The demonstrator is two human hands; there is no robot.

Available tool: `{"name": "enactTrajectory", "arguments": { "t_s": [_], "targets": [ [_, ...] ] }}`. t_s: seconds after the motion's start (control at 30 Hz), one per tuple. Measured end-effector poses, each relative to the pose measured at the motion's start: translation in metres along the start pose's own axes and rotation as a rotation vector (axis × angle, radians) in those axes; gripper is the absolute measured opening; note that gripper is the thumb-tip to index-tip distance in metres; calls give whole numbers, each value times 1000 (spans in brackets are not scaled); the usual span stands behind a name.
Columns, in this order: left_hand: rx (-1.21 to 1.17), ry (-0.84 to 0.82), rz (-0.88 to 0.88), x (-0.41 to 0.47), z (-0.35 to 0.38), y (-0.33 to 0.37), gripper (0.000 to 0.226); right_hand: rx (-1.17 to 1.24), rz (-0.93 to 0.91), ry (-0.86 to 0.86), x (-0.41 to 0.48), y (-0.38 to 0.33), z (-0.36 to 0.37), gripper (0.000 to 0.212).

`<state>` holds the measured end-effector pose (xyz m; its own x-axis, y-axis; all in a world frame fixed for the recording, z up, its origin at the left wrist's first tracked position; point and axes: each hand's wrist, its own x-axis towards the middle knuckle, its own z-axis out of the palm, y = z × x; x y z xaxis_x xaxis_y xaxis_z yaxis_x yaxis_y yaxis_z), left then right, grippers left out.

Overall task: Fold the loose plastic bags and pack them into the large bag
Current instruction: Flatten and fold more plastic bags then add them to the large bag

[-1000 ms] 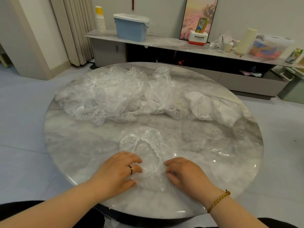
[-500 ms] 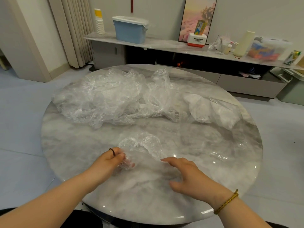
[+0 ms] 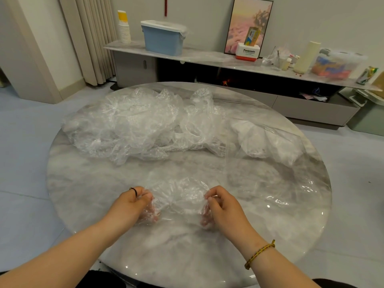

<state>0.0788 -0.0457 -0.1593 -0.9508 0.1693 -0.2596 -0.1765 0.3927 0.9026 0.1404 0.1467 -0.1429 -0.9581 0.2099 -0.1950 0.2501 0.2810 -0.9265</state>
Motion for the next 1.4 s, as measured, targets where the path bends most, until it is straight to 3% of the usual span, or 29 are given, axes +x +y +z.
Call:
{"name": "enactTrajectory", "arguments": {
  "t_s": [0.17, 0.27, 0.33, 0.4, 0.5, 0.57, 0.6, 0.7, 0.77, 0.83, 0.93, 1.07, 1.17, 1.27, 1.3, 1.4],
  "targets": [
    [60, 66, 7, 3, 3, 1, 24, -233, 121, 63, 7, 13, 4, 26],
    [147, 117, 29, 8, 3, -3, 18, -471, 61, 106, 10, 20, 5, 13],
    [176, 145, 22, 7, 6, 0, 8, -633, 33, 114, 11, 20, 5, 17],
    [314, 200, 69, 4, 11, 5, 22, -718, 21, 113, 13, 21, 6, 21],
    [616, 367, 462, -1, 15, 8, 33, -787, -13, 137, 12, 18, 8, 32],
    [837, 298, 699, -4, 19, 5, 35, -846, -40, 189, 10, 12, 11, 39],
    [928, 227, 728, -4, 22, 3, 45, -875, -98, 245, 9, 9, 12, 40],
    [1134, 25, 604, -1, 30, -5, 71, -946, -436, 438, 12, 18, 25, 35],
    [1227, -73, 567, 5, 34, -12, 74, -1018, -504, 322, 14, 24, 34, 39],
    [1251, -113, 543, 11, 36, -17, 75, -1072, -456, 185, 14, 25, 39, 46],
    [1239, -175, 506, 18, 38, -25, 74, -1137, -323, 65, 20, 25, 43, 76],
    [1250, -246, 518, 18, 41, -32, 59, -1142, -331, 108, 25, 32, 46, 78],
    [1248, -255, 485, 18, 42, -31, 52, -1100, -338, 61, 29, 36, 48, 66],
    [1159, -158, 390, 16, 42, -17, 76, -1109, -317, 38, 30, 38, 47, 71],
    [1157, -89, 475, 20, 44, -21, 85, -1116, -333, 59, 32, 43, 47, 75],
    [1118, -164, 503, 21, 43, -20, 92, -1149, -327, -18, 26, 36, 41, 81]
  ]
}}
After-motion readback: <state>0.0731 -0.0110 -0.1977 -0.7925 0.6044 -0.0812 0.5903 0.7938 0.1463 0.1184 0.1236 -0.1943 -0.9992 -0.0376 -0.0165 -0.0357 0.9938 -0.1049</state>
